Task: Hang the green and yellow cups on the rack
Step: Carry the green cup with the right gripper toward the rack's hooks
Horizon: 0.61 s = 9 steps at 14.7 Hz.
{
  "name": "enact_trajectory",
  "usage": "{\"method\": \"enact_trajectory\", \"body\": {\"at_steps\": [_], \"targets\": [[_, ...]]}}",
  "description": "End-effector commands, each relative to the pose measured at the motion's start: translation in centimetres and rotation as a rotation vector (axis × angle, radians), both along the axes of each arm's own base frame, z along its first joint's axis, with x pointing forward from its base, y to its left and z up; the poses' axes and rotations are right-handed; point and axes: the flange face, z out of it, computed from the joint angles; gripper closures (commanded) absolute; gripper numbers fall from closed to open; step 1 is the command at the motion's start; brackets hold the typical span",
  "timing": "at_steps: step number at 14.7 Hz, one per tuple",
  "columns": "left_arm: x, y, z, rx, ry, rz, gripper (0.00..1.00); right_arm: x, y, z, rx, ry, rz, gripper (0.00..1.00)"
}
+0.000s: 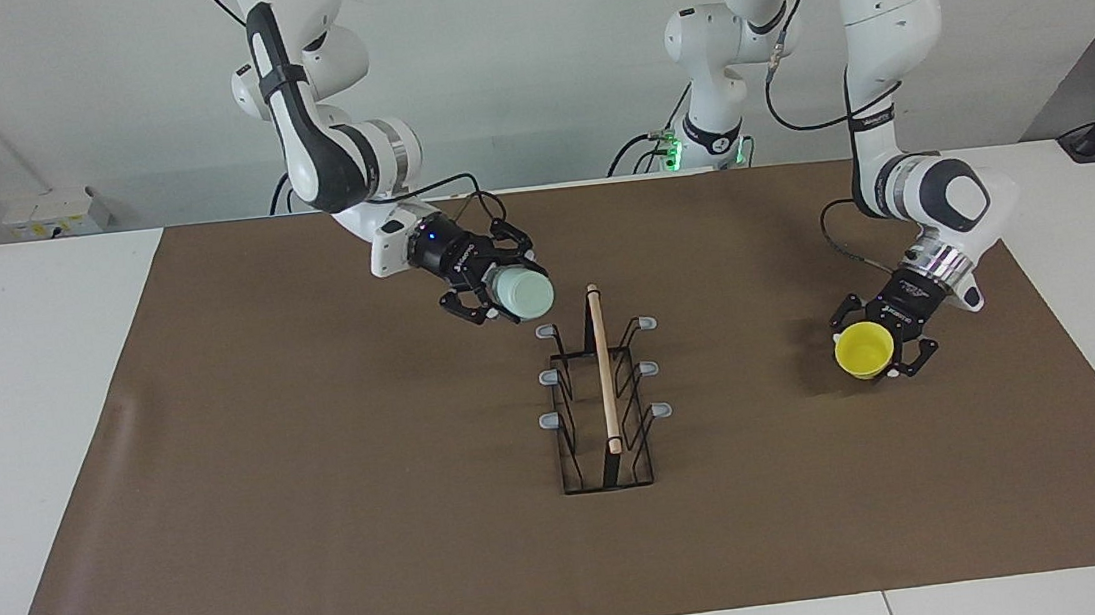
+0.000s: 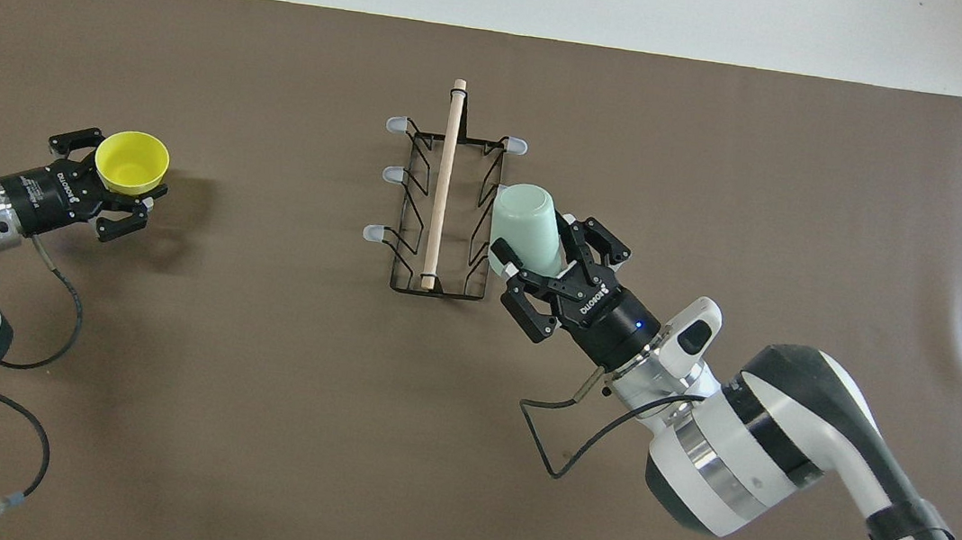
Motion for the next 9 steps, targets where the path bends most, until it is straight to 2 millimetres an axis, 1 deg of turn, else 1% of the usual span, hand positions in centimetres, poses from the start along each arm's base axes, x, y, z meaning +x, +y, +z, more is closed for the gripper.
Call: {"method": "enact_trajectory", "body": {"at_steps": [1,2,3,4,5,6,9], "targets": [[1.0,1.0,3.4,0.072,-0.058,-0.043,1.0,0.5,-0.2,0.0,0.084,-0.072,-0.131,1.0],[1.3,1.3,4.6,0.099,-0.071,-0.064,1.0,0.7,0.0,-0.6,0.096,-0.087,-0.124,1.0],[1.2,1.4,5.1,0.121,-0.076,-0.081,1.0,1.0,0.6,-2.6,0.09,-0.131,-0.119,1.0],[1.2,1.7,6.2,0.167,-0.093,-0.096,1.0,1.5,0.9,-4.5,0.102,-0.181,-0.114,1.0],[1.1,2.0,7.3,0.232,-0.105,-0.116,1.0,1.6,0.8,-4.8,0.103,-0.185,-0.11,1.0],[1.1,1.8,8.9,0.292,-0.122,-0.151,1.0,1.6,0.7,-4.7,0.098,-0.182,-0.112,1.0],[0.7,1.9,12.3,0.417,-0.159,-0.213,1.0,1.6,0.7,-4.8,0.094,-0.169,-0.111,1.0]]}}
